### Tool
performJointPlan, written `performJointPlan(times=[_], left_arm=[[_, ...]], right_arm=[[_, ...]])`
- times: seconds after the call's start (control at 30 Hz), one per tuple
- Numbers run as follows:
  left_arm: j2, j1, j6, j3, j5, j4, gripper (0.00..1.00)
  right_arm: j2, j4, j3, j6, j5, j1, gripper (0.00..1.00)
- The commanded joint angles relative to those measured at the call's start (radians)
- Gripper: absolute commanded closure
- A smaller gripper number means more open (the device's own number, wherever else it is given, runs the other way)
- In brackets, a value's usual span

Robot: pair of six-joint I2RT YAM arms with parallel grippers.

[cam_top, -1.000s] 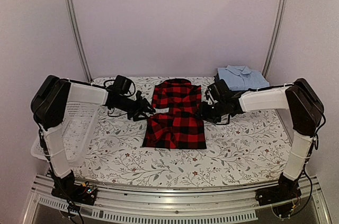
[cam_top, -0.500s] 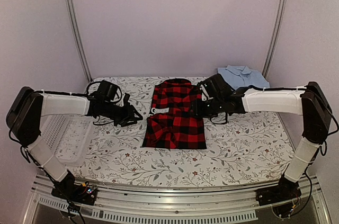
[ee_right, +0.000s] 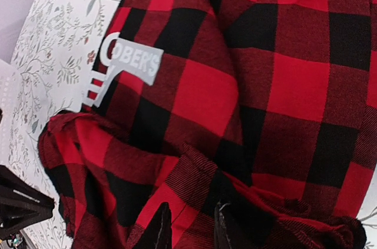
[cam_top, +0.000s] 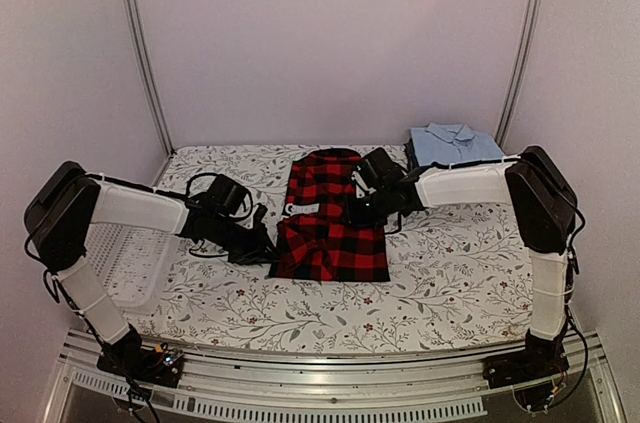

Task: Fold and stack the long sleeve shirts
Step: Adjust the 2/3-rectangle-folded shirt at the center of the board.

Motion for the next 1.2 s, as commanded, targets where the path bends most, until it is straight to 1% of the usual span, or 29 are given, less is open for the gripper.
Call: performJointPlan(times=[0.0,0.2,0.33,0.4,0.53,0.6,0.67,0.73,1.0,1.1,1.17], left_arm=[[0.033,-0.023,0.022,0.046,-0.009,-0.004,0.82],[0.076,-0.039,0.042,0.083,0.009,-0.022,0.77],[0.085,-0.043,0.046,0.092,0.012,-0.025,0.70],[0.092,-0.046,0.044,0.099,0.015,-0.025,0.66],[0.107,-0.048,0.038,0.109,0.016,-0.016,0.64],[0.117,-0.048,0.031,0.113,0.020,-0.011,0.66],[0.126,-0.049,0.024,0.116,0.023,-0.009,0.74],[0.119,-0.049,0.018,0.110,0.019,-0.009,0.78],[0.086,-0.059,0.018,0.063,0.004,-0.011,0.87],[0.096,-0.059,0.008,0.066,0.008,0.001,0.93],[0.099,-0.060,0.003,0.073,0.009,0.018,0.94]], right_arm=[[0.084,-0.015,0.052,-0.012,-0.034,-0.057,0.75],[0.149,-0.037,0.127,-0.055,-0.065,-0.062,0.64],[0.121,-0.044,0.141,-0.064,-0.065,-0.062,0.58],[0.102,-0.055,0.148,-0.071,-0.065,-0.060,0.56],[0.053,-0.070,0.144,-0.076,-0.054,-0.057,0.54],[0.023,-0.075,0.135,-0.078,-0.043,-0.053,0.53],[-0.002,-0.080,0.124,-0.080,-0.033,-0.046,0.53],[-0.030,-0.087,0.115,-0.086,-0.016,-0.039,0.53],[-0.091,-0.094,0.074,-0.091,0.007,-0.019,0.52],[-0.099,-0.097,0.068,-0.091,0.012,-0.013,0.52],[-0.110,-0.098,0.060,-0.091,0.018,-0.008,0.52]])
